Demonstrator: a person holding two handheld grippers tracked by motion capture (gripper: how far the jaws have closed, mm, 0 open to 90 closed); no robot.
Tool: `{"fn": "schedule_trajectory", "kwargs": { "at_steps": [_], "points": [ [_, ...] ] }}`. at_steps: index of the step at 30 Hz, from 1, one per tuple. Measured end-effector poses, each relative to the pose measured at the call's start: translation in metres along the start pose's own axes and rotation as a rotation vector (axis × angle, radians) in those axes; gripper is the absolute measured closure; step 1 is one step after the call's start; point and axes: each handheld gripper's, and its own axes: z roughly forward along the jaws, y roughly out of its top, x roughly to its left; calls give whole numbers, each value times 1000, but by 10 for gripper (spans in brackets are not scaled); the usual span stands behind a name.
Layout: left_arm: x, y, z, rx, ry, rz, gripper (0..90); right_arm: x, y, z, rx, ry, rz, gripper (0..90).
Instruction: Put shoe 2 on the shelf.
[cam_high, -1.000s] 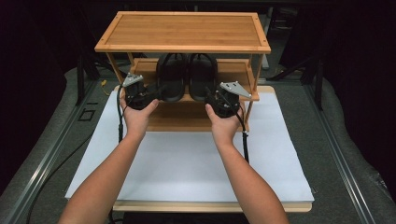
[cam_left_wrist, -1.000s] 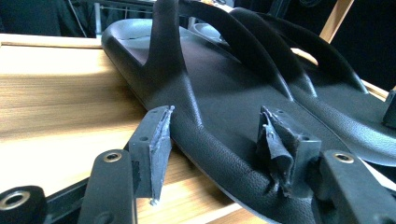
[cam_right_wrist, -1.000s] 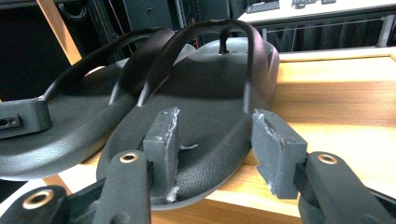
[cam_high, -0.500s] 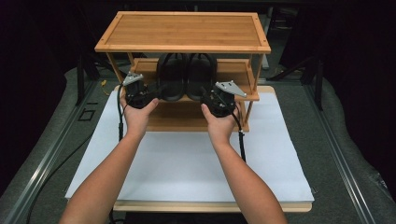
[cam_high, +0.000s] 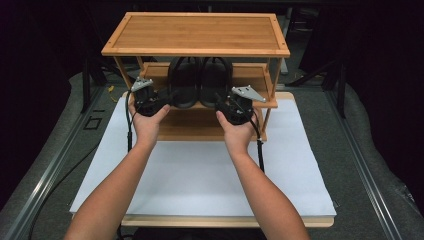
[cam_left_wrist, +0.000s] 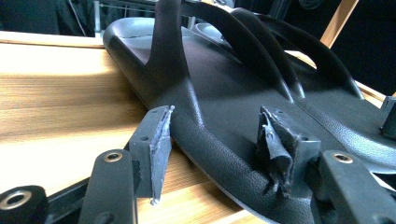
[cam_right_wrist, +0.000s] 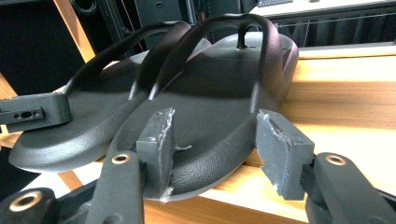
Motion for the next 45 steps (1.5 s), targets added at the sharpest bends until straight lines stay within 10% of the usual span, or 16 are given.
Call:
{"fn": "schedule_trajectory", "kwargs": {
  "at_steps": [27,45],
  "points": [
    [0,14,-20,-35,-22,10,429,0,15,-18,-19,28,-52,443],
    [4,22,-65,-68,-36,63,431,-13,22,-56,-41,32,-109,428]
  ]
}}
